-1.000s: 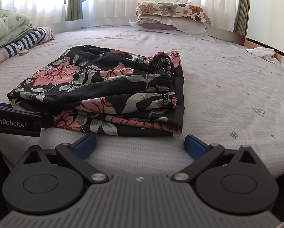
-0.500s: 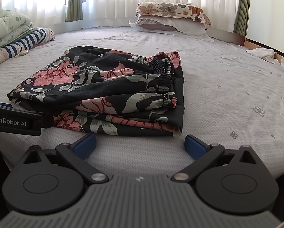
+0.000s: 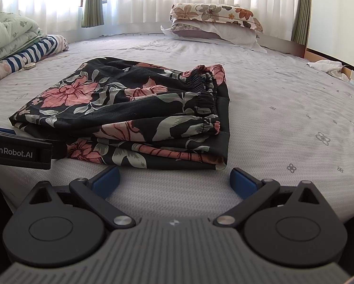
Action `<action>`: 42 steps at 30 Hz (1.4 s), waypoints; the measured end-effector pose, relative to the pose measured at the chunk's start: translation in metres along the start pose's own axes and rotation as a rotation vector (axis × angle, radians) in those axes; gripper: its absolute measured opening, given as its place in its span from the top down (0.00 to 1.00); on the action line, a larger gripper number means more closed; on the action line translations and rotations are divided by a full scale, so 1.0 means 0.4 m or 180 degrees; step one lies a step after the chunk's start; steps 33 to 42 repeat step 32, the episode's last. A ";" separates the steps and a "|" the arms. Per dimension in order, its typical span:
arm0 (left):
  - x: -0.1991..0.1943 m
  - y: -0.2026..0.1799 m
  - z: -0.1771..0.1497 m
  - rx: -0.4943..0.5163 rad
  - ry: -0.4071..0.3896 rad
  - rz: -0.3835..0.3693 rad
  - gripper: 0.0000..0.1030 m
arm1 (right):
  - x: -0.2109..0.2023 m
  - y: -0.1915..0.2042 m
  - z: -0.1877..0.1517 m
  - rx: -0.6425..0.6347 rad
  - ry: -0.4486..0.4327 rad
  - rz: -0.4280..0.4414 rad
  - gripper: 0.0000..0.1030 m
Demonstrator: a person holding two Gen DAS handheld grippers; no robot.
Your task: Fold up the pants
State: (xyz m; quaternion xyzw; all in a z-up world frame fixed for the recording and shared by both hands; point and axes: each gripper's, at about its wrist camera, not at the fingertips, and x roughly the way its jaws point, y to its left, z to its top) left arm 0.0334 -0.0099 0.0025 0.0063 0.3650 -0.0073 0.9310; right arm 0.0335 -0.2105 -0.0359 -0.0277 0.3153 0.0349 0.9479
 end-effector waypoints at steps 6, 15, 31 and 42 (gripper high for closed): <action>-0.002 0.000 -0.002 0.0000 -0.0017 -0.0002 0.00 | 0.000 0.000 0.000 -0.0002 0.0001 -0.0001 0.00; -0.004 0.000 -0.005 0.0003 -0.0037 -0.0001 0.00 | 0.000 0.000 -0.001 0.0000 -0.0002 0.0000 0.00; -0.015 -0.006 -0.007 0.0063 -0.0104 0.0015 0.00 | -0.008 -0.003 0.002 0.0028 -0.0066 0.0011 0.00; -0.022 -0.008 -0.003 0.0127 -0.0091 0.0007 0.00 | -0.011 -0.008 0.006 0.0051 -0.0067 0.0040 0.00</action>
